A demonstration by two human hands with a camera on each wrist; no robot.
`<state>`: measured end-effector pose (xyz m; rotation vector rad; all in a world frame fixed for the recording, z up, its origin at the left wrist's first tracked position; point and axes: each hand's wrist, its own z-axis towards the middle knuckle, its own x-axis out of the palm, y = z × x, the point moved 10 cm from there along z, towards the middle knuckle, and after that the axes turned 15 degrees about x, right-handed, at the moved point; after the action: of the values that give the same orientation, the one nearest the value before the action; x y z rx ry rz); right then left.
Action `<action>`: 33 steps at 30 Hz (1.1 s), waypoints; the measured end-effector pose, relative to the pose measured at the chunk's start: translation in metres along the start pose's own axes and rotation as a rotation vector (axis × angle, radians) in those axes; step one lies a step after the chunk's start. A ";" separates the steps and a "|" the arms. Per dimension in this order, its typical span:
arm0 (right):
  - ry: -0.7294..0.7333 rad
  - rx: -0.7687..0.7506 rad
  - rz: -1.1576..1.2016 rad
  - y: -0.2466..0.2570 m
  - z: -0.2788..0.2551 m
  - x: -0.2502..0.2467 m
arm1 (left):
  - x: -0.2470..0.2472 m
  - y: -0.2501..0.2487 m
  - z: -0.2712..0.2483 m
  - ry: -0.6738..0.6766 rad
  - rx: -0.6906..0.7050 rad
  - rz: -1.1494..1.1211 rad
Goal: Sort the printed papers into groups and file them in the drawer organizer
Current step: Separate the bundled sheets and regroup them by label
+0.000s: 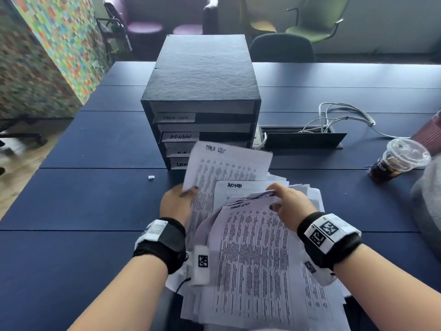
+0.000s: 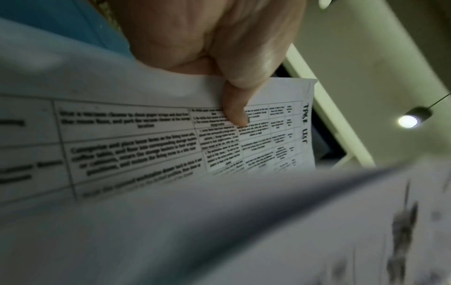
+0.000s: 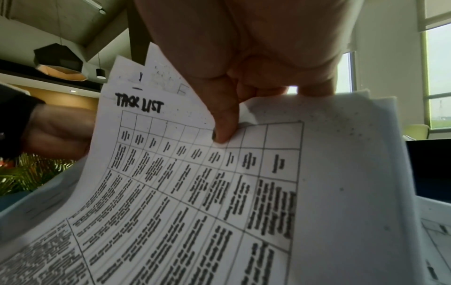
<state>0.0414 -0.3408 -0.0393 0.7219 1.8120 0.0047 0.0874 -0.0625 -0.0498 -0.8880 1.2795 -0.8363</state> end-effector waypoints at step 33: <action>-0.212 -0.084 0.143 0.002 -0.007 -0.073 | 0.068 -0.019 -0.041 0.429 0.010 -0.384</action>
<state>0.0493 -0.3715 0.0264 0.7613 1.5467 0.0948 0.0530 -0.1355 -0.0650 -0.9963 1.4907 -1.3907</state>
